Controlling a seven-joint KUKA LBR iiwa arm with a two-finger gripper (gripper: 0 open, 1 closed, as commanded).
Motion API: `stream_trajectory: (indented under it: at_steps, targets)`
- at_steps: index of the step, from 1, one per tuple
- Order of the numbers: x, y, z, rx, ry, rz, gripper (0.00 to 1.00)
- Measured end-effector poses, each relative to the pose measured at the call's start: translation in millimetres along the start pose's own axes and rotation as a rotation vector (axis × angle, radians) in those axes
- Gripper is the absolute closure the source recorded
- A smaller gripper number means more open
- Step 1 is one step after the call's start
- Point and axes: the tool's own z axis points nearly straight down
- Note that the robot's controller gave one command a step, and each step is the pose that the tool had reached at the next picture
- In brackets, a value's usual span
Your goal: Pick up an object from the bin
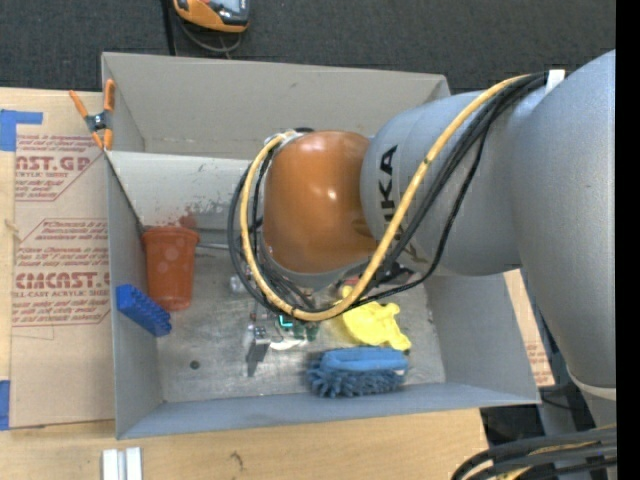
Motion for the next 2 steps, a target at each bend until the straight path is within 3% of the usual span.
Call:
stream_trajectory:
  at_steps: [1, 2]
  targets:
    - [-2.1, -1, -4, -0.001, -0.007, 0.002, 0.0]
    - [-8.8, -27, 43, -0.001, -0.011, -0.123, 0.0]
